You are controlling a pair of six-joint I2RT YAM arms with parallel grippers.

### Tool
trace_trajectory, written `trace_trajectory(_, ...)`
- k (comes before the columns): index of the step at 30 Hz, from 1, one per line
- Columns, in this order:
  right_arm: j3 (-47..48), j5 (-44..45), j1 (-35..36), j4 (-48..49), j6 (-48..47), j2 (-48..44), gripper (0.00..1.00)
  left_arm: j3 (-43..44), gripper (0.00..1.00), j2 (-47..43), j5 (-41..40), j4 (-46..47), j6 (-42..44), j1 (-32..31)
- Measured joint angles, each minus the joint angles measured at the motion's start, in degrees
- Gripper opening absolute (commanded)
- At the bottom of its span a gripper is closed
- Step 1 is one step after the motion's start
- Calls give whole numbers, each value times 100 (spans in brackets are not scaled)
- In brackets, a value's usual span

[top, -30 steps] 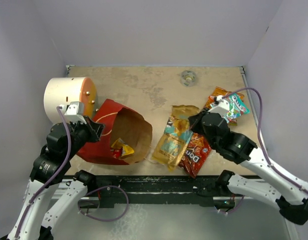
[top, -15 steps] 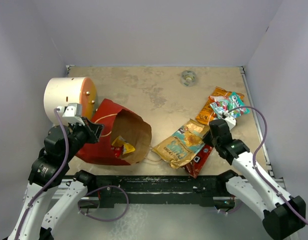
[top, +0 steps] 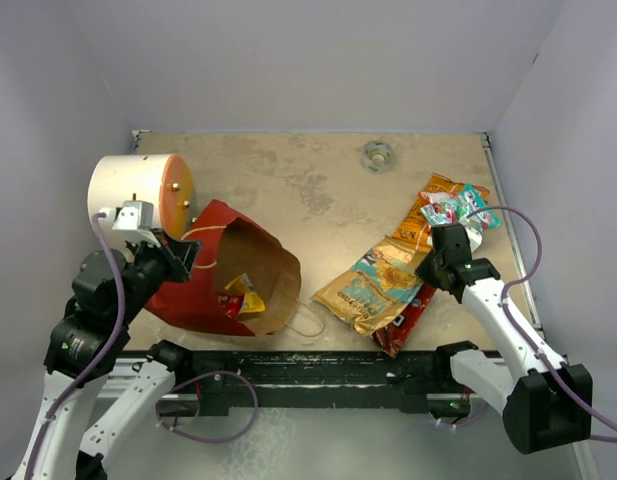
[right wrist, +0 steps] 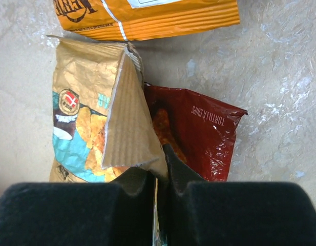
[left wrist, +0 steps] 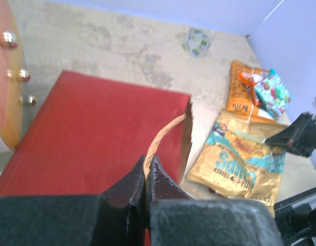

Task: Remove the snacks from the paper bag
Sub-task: Place the snack at the center of the board.

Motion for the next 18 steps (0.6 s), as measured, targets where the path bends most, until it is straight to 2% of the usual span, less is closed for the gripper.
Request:
trace_trajectory(6,0,39,-20,7,-81,24,28,988,0,420,-31,35,181,0)
trace_trajectory(9,0,55,-22,-42,-2,-372,51,1294,0,702,33,116,225,0)
trace_trajectory(12,11,138,-24,-160,125,-1029,62,1434,0,933,129,125,227,0)
trace_trajectory(15,164,208,-24,-361,177,-1576,67,1552,0,1167,308,125,225,0)
trace_trajectory(18,409,98,-26,-350,-37,-1792,68,1674,0,1373,516,144,223,0)
